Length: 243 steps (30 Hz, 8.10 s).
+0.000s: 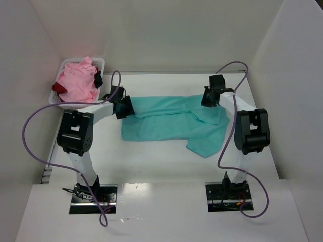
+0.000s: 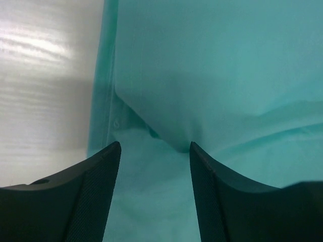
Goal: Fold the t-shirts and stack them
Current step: Fold the flattened tshirt in 1/3 of the way
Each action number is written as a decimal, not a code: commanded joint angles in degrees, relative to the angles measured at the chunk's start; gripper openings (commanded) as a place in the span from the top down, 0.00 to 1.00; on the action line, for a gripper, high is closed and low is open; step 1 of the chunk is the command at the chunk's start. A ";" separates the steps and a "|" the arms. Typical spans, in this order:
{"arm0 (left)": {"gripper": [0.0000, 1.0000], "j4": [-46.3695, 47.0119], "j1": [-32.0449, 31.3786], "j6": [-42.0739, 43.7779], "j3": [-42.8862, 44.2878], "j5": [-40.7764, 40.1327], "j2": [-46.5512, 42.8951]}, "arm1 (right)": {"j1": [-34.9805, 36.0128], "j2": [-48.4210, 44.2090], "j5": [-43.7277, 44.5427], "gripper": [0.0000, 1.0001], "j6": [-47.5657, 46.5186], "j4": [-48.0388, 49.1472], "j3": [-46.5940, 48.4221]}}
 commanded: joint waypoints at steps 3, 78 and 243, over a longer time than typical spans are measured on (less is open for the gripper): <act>0.33 1.57 -0.11 -0.85 -2.81 1.16 -3.37 | 5.02 2.26 -5.21 0.86 -0.23 5.03 4.71; 0.46 11.34 1.03 14.96 -0.70 6.52 -0.55 | 30.61 28.98 -5.39 0.53 -1.29 1.79 33.54; 0.81 -8.99 2.61 20.33 0.80 -0.61 -4.50 | 26.83 36.19 -2.58 0.66 -2.87 -1.38 40.49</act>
